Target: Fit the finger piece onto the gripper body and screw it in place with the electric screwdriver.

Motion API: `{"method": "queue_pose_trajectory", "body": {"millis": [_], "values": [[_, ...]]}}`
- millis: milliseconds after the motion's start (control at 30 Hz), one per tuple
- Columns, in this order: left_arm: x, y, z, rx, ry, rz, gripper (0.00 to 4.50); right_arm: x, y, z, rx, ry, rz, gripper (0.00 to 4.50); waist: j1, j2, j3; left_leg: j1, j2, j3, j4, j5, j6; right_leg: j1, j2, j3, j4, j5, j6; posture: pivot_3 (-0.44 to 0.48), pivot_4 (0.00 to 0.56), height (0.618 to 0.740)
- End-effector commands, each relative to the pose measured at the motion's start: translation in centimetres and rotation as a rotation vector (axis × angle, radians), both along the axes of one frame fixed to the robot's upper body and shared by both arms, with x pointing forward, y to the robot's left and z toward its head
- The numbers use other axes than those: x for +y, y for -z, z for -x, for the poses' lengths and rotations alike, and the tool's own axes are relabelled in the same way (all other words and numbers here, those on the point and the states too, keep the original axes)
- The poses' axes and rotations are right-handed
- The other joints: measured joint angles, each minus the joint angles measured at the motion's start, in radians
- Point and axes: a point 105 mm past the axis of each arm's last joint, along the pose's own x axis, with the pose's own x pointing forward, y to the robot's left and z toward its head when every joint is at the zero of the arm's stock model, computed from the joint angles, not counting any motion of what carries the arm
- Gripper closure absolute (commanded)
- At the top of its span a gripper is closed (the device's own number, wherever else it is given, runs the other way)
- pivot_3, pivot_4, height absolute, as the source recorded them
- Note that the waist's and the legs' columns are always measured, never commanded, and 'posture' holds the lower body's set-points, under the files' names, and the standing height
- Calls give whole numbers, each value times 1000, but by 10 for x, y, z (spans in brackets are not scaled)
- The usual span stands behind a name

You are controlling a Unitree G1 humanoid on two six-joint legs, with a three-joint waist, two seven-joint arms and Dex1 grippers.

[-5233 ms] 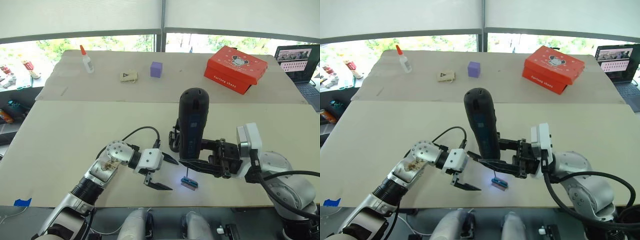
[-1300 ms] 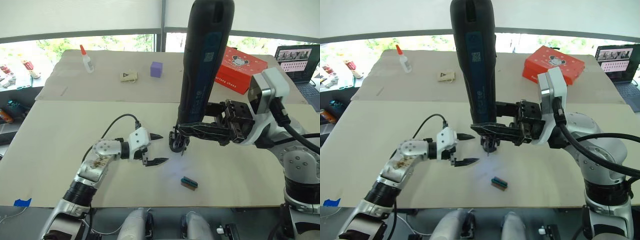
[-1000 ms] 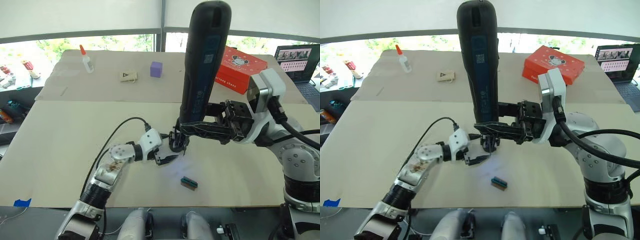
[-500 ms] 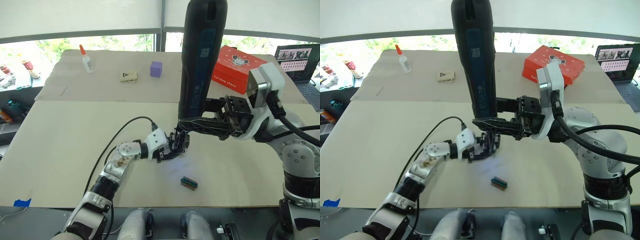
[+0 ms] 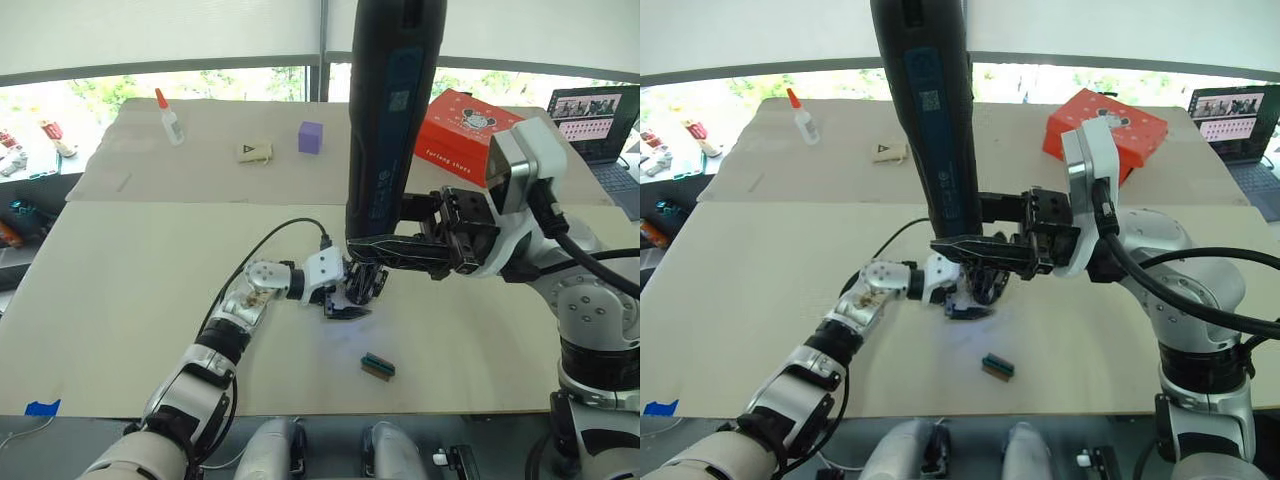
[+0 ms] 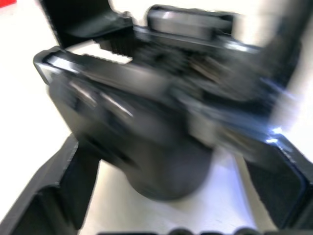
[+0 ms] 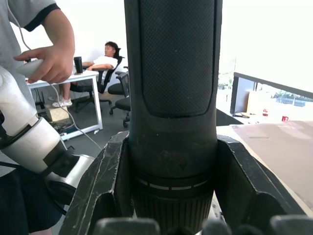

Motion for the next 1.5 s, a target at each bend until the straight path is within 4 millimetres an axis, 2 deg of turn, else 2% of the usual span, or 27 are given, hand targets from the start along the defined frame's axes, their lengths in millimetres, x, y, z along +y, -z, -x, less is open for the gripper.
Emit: {"method": "queue_pose_trajectory", "body": {"millis": [33,400,433,500,567,967,1500], "values": [[-5,-15,1,-28,-52,61,0,-1,-10,3,-63,-12,-31,2561,4,0,0,0,0,0,0,0,0,0,0,0,0,0,0,0,150,740],[-12,-11,-2,-1,-150,119,0,5,-12,-4,-65,-16,-30,2561,2,0,0,0,0,0,0,0,0,0,0,0,0,0,0,0,150,740],[-12,-11,0,10,-143,131,528,6,-13,-5,-67,-15,-29,2561,2,0,0,0,0,0,0,0,0,0,0,0,0,0,0,0,150,740],[-10,-9,3,22,-131,129,1212,8,-14,-7,-72,-12,-28,2561,2,0,0,0,0,0,0,0,0,0,0,0,0,0,0,0,150,740],[-9,-6,3,23,-130,117,2172,9,-14,-8,-80,-7,-26,2561,2,0,0,0,0,0,0,0,0,0,0,-1,0,0,0,0,150,740],[-6,-7,-2,17,-148,116,2166,10,-11,-18,-121,31,-17,2561,1,0,0,0,0,0,0,0,0,0,0,-1,0,0,0,0,150,740],[-6,-8,2,8,-133,123,2166,14,-4,-22,-129,43,-24,2561,0,0,0,0,0,0,0,0,0,0,0,-1,0,0,0,0,150,740]]}}
